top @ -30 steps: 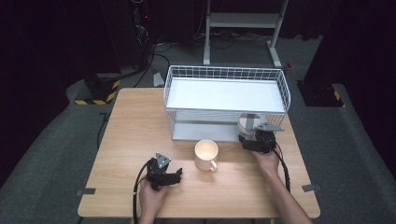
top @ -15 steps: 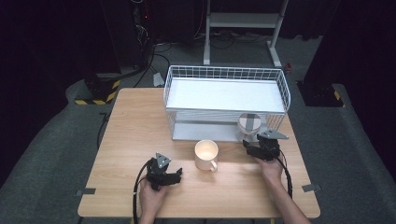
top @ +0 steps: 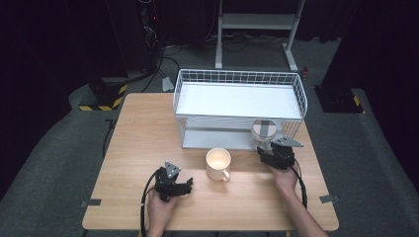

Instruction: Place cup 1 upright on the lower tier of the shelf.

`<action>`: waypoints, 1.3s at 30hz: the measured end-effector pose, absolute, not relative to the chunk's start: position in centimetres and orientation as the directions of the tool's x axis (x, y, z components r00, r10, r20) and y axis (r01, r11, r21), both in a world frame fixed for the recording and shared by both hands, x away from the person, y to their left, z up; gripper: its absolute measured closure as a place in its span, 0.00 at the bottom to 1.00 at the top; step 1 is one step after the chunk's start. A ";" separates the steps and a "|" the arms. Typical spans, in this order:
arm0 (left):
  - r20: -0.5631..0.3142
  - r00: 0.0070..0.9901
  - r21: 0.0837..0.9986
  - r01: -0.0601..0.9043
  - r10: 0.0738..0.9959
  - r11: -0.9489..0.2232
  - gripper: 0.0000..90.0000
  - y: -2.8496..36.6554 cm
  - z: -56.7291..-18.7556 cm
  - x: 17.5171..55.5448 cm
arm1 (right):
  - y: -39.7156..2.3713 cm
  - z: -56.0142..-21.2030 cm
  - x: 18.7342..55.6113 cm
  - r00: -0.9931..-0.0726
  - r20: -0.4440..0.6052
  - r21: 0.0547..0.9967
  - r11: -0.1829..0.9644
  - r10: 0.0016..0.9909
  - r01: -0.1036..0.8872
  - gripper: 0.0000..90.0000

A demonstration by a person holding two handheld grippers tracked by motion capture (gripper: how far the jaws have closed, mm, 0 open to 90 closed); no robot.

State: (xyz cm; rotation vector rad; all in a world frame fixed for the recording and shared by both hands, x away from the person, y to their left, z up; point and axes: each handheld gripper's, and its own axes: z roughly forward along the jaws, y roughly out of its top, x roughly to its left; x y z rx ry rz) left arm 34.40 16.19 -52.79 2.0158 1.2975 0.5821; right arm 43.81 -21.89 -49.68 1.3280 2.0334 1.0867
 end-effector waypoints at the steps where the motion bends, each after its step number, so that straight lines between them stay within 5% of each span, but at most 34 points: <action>1: 0.015 0.408 0.731 0.618 0.913 -0.288 0.18 16.2 -52.8 34.4 | -21.9 -49.7 43.9 -0.415 0.029 0.819 0.216 0.910 0.531 0.43; 39: 0.015 0.408 0.731 0.618 0.913 -0.289 0.18 16.2 -52.8 34.4 | -21.1 -50.7 47.9 -0.329 0.040 0.799 0.168 0.943 0.577 0.50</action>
